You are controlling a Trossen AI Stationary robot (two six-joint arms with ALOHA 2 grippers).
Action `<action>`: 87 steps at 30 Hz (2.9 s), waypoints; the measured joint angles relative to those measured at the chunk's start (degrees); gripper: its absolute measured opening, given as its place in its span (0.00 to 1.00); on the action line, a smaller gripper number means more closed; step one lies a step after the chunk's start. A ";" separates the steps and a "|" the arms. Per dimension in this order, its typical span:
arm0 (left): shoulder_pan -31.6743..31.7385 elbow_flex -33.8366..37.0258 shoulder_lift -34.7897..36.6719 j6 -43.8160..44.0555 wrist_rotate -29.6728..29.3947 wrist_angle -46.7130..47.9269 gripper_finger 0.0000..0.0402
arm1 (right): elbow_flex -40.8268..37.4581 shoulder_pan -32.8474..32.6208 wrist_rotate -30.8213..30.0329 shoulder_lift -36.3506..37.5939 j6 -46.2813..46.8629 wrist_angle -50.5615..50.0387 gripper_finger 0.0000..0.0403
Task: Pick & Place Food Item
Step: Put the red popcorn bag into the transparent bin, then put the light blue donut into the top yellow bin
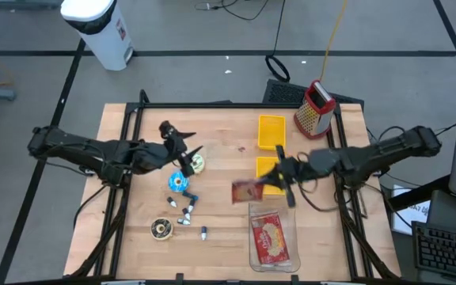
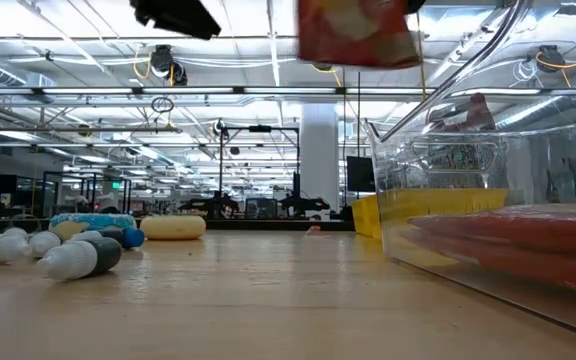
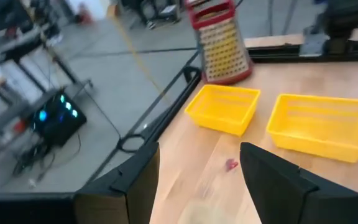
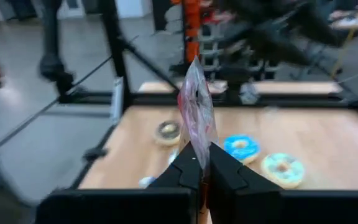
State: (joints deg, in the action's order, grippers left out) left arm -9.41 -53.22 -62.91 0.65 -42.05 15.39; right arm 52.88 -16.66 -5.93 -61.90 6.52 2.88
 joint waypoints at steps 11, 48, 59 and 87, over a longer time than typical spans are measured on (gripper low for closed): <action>-0.41 17.32 4.57 -0.19 1.98 -27.77 0.56 | -0.07 -23.77 -21.19 -0.35 7.03 -2.74 0.00; 0.39 27.88 4.95 9.63 3.20 -42.18 0.56 | -11.61 -36.70 -34.58 -17.11 32.00 13.44 0.00; 0.39 27.88 4.95 9.63 3.19 -42.02 0.56 | -11.61 -36.67 -34.84 -17.11 31.80 3.84 0.04; 0.39 27.88 4.93 17.57 3.46 -36.29 0.56 | -11.58 -31.92 -68.69 -12.38 -16.13 19.77 0.57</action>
State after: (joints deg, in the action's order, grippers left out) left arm -9.02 -25.34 -57.98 18.23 -38.59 -20.89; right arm 41.30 -48.58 -74.62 -74.28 -9.60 22.65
